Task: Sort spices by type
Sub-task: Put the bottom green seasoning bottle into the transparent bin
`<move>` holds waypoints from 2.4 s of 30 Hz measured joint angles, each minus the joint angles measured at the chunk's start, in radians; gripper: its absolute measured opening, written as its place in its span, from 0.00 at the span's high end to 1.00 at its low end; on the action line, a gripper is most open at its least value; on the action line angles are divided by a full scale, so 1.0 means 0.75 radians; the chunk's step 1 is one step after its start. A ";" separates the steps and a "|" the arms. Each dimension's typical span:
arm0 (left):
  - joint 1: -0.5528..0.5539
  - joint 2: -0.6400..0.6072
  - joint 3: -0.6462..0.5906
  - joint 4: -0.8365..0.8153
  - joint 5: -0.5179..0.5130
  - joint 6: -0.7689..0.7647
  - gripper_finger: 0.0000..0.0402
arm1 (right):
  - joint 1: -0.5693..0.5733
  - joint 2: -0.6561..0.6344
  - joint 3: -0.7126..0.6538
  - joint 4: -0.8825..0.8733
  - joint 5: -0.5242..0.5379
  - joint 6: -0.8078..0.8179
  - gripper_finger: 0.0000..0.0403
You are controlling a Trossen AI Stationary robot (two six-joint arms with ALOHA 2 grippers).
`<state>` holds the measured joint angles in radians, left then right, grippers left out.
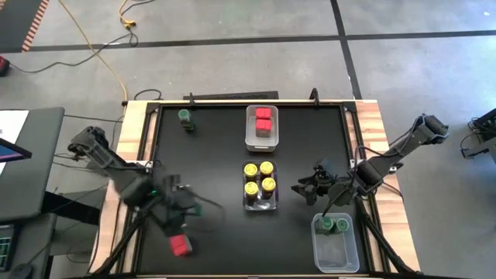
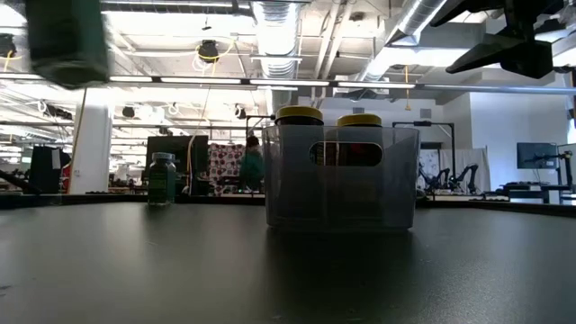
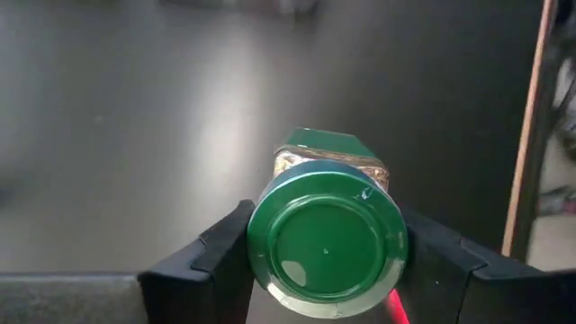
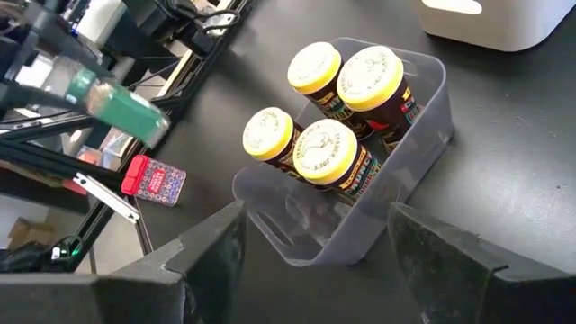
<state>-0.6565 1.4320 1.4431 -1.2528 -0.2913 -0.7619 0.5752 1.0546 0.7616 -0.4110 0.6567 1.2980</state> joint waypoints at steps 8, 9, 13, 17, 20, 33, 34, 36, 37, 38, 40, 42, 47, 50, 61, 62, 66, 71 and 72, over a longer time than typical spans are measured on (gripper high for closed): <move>0.175 0.313 0.199 0.084 0.133 0.090 0.49 | 0.001 0.000 0.000 -0.003 -0.009 0.000 0.27; 0.179 0.363 0.241 0.084 0.144 0.108 0.49 | 0.001 0.000 0.000 -0.008 -0.010 0.000 0.27; 0.194 0.554 0.427 0.085 0.175 0.142 0.49 | 0.001 0.000 0.000 -0.027 -0.021 0.001 0.27; 0.211 0.724 0.612 0.088 0.174 0.164 0.49 | 0.001 0.000 -0.001 -0.036 -0.051 0.005 0.27; 0.233 0.831 0.718 0.088 0.178 0.173 0.49 | 0.001 0.000 -0.001 -0.034 -0.051 0.004 0.27; 0.327 1.169 1.057 0.085 0.328 0.132 0.49 | 0.001 0.000 -0.001 -0.043 -0.075 -0.036 0.27; 0.330 1.178 1.067 0.083 0.329 0.132 0.49 | 0.001 0.000 -0.001 -0.048 -0.075 -0.036 0.27; 0.339 1.189 1.081 0.074 0.330 0.130 0.49 | 0.001 0.000 -0.001 -0.060 -0.076 -0.036 0.27; 0.343 1.192 1.084 0.067 0.330 0.126 0.49 | 0.001 0.000 -0.001 -0.066 -0.076 -0.036 0.27; 0.346 1.191 1.084 0.061 0.330 0.120 0.49 | 0.001 0.000 -0.001 -0.073 -0.076 -0.036 0.27; 0.352 1.191 1.084 0.056 0.330 0.111 0.49 | 0.001 0.000 -0.001 -0.079 -0.077 -0.036 0.27; 0.357 1.191 1.084 0.049 0.329 0.113 0.49 | 0.001 0.000 -0.001 -0.084 -0.077 -0.038 0.27; 0.361 1.191 1.083 0.054 0.313 0.125 0.47 | 0.001 0.000 -0.001 -0.082 -0.080 -0.066 0.27; 0.361 1.191 1.082 0.053 0.287 0.134 0.45 | 0.001 0.000 -0.001 -0.085 -0.080 -0.067 0.27; 0.361 1.191 1.081 0.062 0.265 0.079 0.44 | 0.001 0.000 -0.001 -0.090 -0.080 -0.074 0.27; 0.361 1.191 1.081 0.062 0.263 0.074 0.44 | 0.001 0.000 -0.001 -0.090 -0.080 -0.086 0.27; 0.361 1.191 1.081 0.062 0.262 0.054 0.44 | 0.001 0.000 -0.001 -0.090 -0.081 -0.093 0.27; 0.361 1.191 1.080 0.064 0.262 0.043 0.44 | 0.001 0.000 -0.001 -0.091 -0.086 -0.101 0.27; 0.361 1.191 1.080 0.064 0.262 0.039 0.44 | 0.001 0.000 -0.001 -0.091 -0.086 -0.102 0.27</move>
<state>-0.3859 2.3253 2.2532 -1.2049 -0.0948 -0.7323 0.5762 1.0542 0.7612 -0.4789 0.5922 1.2217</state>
